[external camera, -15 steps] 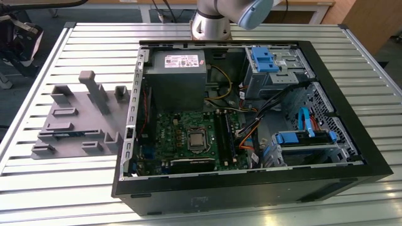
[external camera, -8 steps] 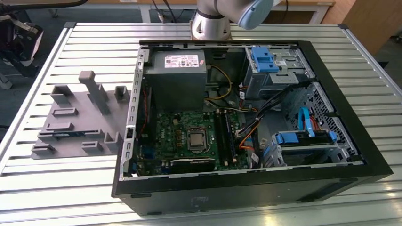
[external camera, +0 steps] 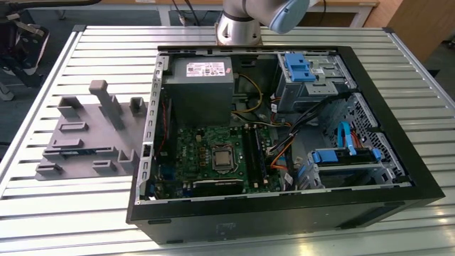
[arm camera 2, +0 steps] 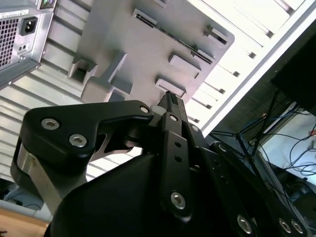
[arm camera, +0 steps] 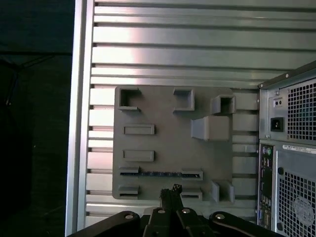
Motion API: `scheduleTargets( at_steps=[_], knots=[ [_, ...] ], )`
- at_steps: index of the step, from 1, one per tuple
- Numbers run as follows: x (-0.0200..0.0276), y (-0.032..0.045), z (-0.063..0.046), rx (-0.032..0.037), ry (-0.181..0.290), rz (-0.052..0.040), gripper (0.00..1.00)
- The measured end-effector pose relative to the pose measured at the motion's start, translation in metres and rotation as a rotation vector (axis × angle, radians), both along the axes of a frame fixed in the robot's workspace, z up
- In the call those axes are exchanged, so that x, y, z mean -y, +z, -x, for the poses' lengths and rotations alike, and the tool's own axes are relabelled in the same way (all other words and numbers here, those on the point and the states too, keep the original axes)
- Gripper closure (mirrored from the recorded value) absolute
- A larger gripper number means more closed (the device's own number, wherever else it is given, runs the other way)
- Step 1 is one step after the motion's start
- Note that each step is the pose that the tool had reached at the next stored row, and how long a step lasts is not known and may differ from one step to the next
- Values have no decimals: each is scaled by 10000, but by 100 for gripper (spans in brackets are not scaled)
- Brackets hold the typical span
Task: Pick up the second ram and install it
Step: 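Pick up the second ram and move it above second insertion slot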
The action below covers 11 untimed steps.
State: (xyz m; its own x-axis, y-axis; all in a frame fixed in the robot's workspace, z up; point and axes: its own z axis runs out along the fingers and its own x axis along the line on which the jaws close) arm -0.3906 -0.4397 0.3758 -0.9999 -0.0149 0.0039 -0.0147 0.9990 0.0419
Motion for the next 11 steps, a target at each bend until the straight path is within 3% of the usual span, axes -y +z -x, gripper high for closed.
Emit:
scheduleTargets(
  at_steps=[11],
  knots=[
    [1,-2,0,1,1425,0,89]
  ],
)
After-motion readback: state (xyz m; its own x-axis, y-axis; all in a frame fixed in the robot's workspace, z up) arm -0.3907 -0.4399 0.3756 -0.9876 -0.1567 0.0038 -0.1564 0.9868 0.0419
